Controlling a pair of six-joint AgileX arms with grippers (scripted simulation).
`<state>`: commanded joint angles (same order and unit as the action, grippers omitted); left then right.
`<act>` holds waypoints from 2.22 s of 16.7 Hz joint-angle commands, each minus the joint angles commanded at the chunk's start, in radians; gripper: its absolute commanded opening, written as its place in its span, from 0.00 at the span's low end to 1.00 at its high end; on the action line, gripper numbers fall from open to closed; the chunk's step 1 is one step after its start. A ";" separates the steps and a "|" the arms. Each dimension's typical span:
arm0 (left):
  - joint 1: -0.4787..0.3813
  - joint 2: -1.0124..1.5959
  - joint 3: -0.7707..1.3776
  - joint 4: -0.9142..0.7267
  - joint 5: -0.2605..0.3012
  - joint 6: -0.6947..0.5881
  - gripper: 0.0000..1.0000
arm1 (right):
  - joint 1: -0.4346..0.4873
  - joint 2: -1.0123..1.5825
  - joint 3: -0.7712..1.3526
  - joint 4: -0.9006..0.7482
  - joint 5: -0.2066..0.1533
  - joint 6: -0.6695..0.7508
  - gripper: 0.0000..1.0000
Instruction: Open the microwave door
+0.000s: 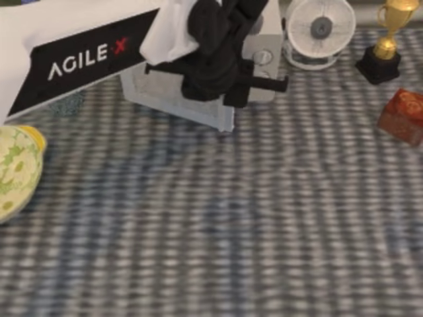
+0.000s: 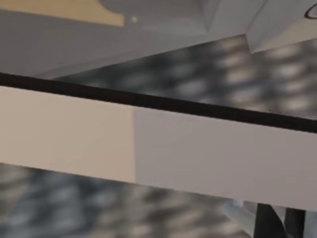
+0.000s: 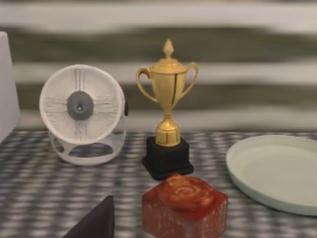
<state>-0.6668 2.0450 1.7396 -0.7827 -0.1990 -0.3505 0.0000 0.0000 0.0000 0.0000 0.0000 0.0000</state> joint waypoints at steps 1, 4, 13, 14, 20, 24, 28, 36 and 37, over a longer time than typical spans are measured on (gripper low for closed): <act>0.001 -0.011 -0.008 0.008 0.004 0.008 0.00 | 0.000 0.000 0.000 0.000 0.000 0.000 1.00; 0.002 -0.013 -0.009 0.011 0.005 0.010 0.00 | 0.000 0.000 0.000 0.000 0.000 0.000 1.00; 0.002 -0.013 -0.009 0.011 0.005 0.010 0.00 | 0.000 0.000 0.000 0.000 0.000 0.000 1.00; 0.002 -0.013 -0.009 0.011 0.005 0.010 0.00 | 0.000 0.000 0.000 0.000 0.000 0.000 1.00; 0.002 -0.013 -0.009 0.011 0.005 0.010 0.00 | 0.000 0.000 0.000 0.000 0.000 0.000 1.00; 0.002 -0.013 -0.009 0.011 0.005 0.010 0.00 | 0.000 0.000 0.000 0.000 0.000 0.000 1.00; -0.005 -0.012 -0.013 0.013 0.011 0.008 0.00 | 0.000 0.000 0.000 0.000 0.000 0.000 1.00; 0.022 -0.104 -0.140 0.070 0.067 0.124 0.00 | 0.000 0.000 0.000 0.000 0.000 0.000 1.00; 0.022 -0.104 -0.141 0.070 0.067 0.124 0.00 | 0.000 0.000 0.000 0.000 0.000 0.000 1.00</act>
<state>-0.6444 1.9408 1.5991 -0.7128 -0.1323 -0.2264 0.0000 0.0000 0.0000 0.0000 0.0000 0.0000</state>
